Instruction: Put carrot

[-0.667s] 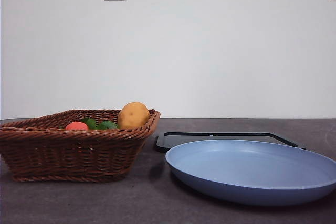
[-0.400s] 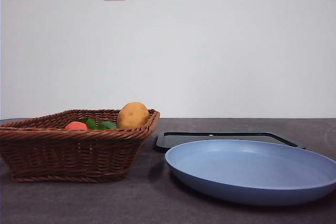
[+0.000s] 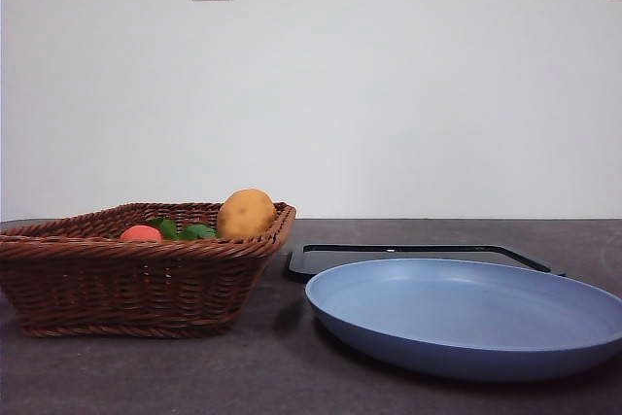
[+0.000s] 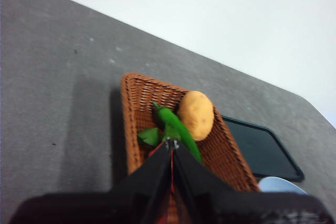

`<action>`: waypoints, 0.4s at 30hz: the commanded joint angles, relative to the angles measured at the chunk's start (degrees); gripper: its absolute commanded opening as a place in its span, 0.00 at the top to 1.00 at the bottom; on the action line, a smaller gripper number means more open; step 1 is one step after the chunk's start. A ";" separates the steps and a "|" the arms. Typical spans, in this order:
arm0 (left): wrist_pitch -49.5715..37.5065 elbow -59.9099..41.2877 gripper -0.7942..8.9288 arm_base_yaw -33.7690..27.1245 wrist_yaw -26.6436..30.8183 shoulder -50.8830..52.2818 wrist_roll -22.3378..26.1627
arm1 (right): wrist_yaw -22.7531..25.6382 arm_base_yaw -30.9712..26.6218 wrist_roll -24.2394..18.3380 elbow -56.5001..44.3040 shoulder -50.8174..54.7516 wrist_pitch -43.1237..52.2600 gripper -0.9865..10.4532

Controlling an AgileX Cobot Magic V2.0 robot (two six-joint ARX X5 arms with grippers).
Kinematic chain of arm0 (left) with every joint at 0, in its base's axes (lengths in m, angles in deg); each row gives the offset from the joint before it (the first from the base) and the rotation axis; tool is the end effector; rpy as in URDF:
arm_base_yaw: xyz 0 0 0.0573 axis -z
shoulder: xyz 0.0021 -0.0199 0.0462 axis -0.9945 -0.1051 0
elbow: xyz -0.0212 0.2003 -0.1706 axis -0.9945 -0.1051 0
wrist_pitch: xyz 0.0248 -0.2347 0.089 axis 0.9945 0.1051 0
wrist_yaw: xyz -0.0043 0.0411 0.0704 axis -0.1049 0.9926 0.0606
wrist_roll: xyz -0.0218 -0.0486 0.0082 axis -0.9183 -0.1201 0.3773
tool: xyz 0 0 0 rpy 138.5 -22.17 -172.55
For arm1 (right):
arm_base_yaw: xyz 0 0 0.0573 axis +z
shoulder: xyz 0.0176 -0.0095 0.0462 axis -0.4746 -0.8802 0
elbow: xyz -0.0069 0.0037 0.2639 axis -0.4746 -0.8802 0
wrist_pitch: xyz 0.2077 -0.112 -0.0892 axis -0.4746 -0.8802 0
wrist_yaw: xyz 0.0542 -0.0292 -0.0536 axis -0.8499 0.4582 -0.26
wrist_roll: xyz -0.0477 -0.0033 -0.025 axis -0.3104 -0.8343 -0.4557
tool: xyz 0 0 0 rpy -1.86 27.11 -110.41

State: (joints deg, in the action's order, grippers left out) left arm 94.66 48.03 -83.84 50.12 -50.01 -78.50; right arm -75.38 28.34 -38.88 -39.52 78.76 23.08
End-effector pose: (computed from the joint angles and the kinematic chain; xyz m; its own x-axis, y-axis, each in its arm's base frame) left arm 0.0927 -0.0090 0.2123 0.9373 -0.3056 -0.1674 0.1922 0.8542 -0.4832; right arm 0.0924 0.0067 0.2065 0.9487 0.2342 -0.2123 -0.0767 0.8220 0.5643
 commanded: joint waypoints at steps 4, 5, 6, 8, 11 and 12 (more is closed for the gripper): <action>0.31 8.52 0.91 -0.09 -6.67 -11.96 4.09 | -0.20 0.04 -7.93 11.39 -11.45 -7.74 0.91; 0.48 9.75 0.91 -0.09 -7.78 -13.81 4.46 | -0.20 0.04 -9.11 12.94 -13.51 -9.20 0.91; 0.92 11.04 0.91 -0.09 -9.03 -15.69 4.94 | -0.22 0.04 -10.16 14.51 -15.67 -10.75 0.91; 2.56 13.90 0.91 -0.07 -11.41 -20.33 6.45 | -1.64 0.04 -12.02 17.88 -20.72 -14.16 0.91; 6.67 17.86 0.91 0.11 -13.07 -27.02 9.94 | -5.99 0.04 -15.10 21.62 -28.00 -18.47 0.91; 8.35 19.10 0.91 0.33 -13.00 -29.05 10.88 | -7.37 0.04 -16.22 22.56 -30.21 -19.91 0.91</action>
State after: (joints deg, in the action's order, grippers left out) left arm 102.11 66.09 -83.76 37.36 -77.29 -71.00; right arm -81.55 28.34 -51.71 -18.03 50.48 3.93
